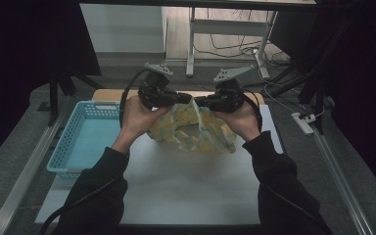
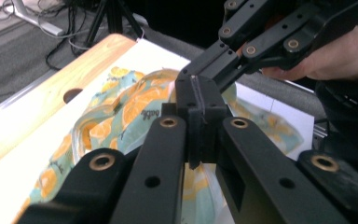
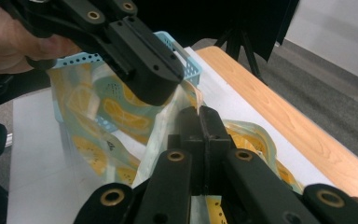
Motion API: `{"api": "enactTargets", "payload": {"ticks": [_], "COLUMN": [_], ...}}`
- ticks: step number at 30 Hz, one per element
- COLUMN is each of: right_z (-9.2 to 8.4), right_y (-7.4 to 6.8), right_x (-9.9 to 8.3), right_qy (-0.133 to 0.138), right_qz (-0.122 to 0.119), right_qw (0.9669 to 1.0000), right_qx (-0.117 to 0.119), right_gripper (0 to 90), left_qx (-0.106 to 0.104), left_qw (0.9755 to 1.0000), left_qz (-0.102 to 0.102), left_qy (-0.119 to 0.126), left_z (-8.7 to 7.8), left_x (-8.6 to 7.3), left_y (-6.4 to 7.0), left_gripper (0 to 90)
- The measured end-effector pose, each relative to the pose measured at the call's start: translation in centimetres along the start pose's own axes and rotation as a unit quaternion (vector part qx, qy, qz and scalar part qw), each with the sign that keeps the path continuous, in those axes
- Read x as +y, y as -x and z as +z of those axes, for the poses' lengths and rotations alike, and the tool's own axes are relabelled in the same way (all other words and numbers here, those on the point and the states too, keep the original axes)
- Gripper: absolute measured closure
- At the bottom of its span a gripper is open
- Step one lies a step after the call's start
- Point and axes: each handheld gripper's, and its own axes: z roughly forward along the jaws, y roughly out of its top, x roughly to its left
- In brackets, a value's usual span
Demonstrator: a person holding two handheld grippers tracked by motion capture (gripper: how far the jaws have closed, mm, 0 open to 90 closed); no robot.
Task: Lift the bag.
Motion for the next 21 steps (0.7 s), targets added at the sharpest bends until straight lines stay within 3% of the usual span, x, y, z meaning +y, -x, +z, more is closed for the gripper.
{"api": "enactTargets", "payload": {"ticks": [21], "right_z": [-3.3], "right_y": [-1.2], "right_x": [4.9], "right_qy": [0.042], "right_qz": [-0.023], "right_qw": [0.9987], "right_qx": [-0.017], "right_gripper": [90.0], "left_qx": [0.012], "left_qw": [0.998], "left_qz": [0.02], "left_qy": [0.058], "left_z": [-3.2], "left_x": [4.4], "left_y": [1.2], "left_gripper": [90.0]}}
